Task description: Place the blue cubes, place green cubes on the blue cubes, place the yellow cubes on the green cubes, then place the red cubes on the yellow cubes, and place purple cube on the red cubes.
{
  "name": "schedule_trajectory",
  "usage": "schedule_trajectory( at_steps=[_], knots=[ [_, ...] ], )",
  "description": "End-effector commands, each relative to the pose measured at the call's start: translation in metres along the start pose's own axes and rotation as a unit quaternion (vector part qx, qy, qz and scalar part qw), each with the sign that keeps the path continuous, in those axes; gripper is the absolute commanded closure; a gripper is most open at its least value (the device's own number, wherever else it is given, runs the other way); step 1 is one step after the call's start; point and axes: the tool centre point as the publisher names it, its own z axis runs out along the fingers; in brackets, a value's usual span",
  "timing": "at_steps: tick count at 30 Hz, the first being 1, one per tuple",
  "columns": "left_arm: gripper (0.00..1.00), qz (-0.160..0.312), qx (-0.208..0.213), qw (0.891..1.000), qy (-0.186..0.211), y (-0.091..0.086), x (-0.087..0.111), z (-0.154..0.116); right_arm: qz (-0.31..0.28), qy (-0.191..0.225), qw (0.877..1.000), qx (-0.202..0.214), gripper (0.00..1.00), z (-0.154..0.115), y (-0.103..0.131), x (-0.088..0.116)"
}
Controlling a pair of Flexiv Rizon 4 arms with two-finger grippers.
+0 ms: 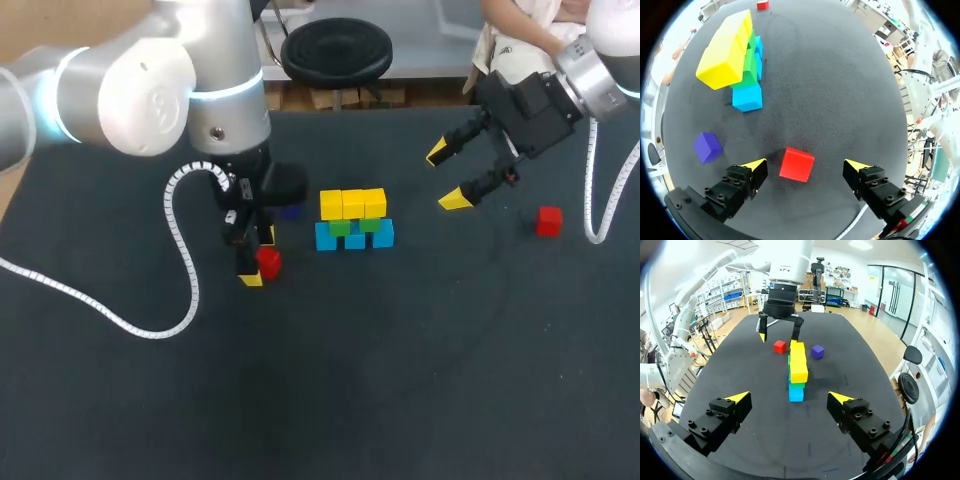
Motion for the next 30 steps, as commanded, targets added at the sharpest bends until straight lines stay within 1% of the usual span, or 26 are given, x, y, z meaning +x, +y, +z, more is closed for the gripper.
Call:
schedule_trajectory(
  at_steps=[1,13,14,15,19,21,23,27,28,30],
  knots=[
    [0.0,-0.002,0.0,1.0,0.002,0.0003,0.0005,-0.0007,0.0,0.0,1.0,0.001,0.0,-0.0002,0.0012,0.0],
    [0.0,-0.008,-0.008,1.0,-0.002,-0.0001,0.0009,0.0005,0.0,0.0,1.0,0.001,0.0,-0.0002,0.0012,0.0],
    [0.07,-0.008,-0.008,1.0,-0.002,-0.0002,0.001,0.001,0.0,0.0,1.0,0.001,0.0,-0.0002,0.0012,0.0],
    [0.11,-0.009,-0.008,1.0,-0.002,-0.0003,0.0011,0.0015,0.0,0.0,1.0,0.001,0.0,-0.0002,0.0012,0.0],
    [0.08,-0.01,-0.009,1.0,-0.003,-0.0005,0.0009,0.0018,0.0,0.0,1.0,0.001,0.0,-0.0002,0.0012,0.0],
    [0.09,-0.011,-0.01,1.0,-0.003,-0.0006,0.0009,0.0019,0.0,0.0,1.0,0.001,0.0,-0.0002,0.0012,0.0],
    [0.24,-0.012,-0.011,1.0,-0.003,-0.0008,0.0009,0.0019,0.0,0.0,1.0,0.001,0.0,-0.0002,0.0012,0.0],
    [0.24,-0.014,-0.01,1.0,-0.003,-0.0012,0.0012,0.0022,0.0,0.0,1.0,0.001,0.0,-0.0002,0.0012,0.0],
    [0.25,-0.014,-0.01,1.0,-0.004,-0.0013,0.0012,0.0023,0.0,0.0,1.0,0.001,0.0,-0.0002,0.0012,0.0],
    [0.31,-0.013,-0.01,1.0,-0.004,-0.0013,0.0011,0.0023,0.0,0.0,1.0,0.001,0.0,-0.0002,0.0012,0.0]
  ],
)
